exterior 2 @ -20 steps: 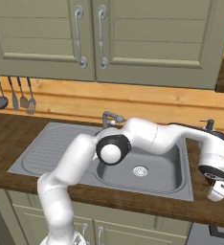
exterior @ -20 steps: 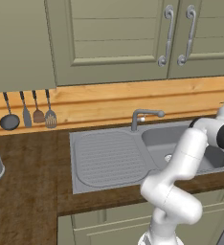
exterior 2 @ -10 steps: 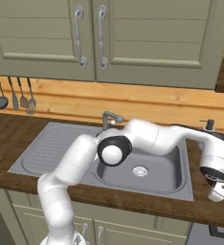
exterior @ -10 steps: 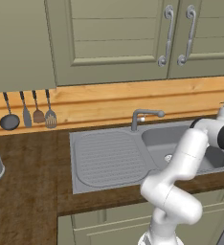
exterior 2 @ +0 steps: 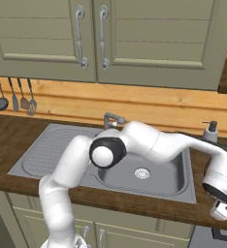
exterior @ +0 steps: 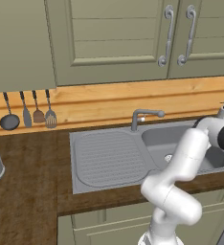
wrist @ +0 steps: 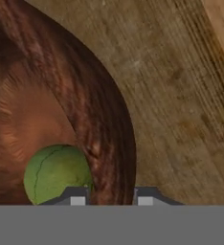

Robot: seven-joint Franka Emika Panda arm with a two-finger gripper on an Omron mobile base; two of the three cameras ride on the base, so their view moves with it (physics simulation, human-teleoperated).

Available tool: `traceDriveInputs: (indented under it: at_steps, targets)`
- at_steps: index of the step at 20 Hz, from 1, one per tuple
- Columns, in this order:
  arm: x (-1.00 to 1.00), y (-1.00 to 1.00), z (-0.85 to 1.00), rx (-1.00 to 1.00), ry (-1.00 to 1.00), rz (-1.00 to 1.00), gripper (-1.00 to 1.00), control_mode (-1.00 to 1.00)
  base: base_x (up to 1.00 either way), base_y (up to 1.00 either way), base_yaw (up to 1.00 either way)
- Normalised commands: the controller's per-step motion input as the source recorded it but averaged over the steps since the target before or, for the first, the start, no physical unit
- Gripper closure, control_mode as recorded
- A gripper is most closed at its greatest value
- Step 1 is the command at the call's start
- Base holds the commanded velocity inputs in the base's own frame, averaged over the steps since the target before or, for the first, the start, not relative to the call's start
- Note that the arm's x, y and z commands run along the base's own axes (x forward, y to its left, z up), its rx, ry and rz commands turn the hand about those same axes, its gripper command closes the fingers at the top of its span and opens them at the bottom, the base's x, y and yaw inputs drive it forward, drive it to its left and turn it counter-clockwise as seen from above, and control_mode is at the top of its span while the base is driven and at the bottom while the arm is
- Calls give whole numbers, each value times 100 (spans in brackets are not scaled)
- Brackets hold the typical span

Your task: Pick the lime from the sink and place it in the bowl. Then pick the bowl and place it in the microwave. Then close the microwave door and press the start button.

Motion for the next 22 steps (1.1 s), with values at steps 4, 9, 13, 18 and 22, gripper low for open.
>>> traceDriveInputs:
  at_steps: [4, 9, 13, 18, 22]
  targets:
    - [-89, 40, 72, -3, -17, 0, 100, -100, 0, 0, 0]
    - [-54, 67, 78, -6, -7, 0, 100, -100, 0, 0, 0]
    - [-38, 86, 65, -7, 0, 0, 100, -100, 0, 0, 0]
    - [-15, 78, 43, -4, 1, 0, 100, -100, 0, 0, 0]
    - [0, 53, 2, -1, 9, 3, 100, -100, 0, 0, 0]
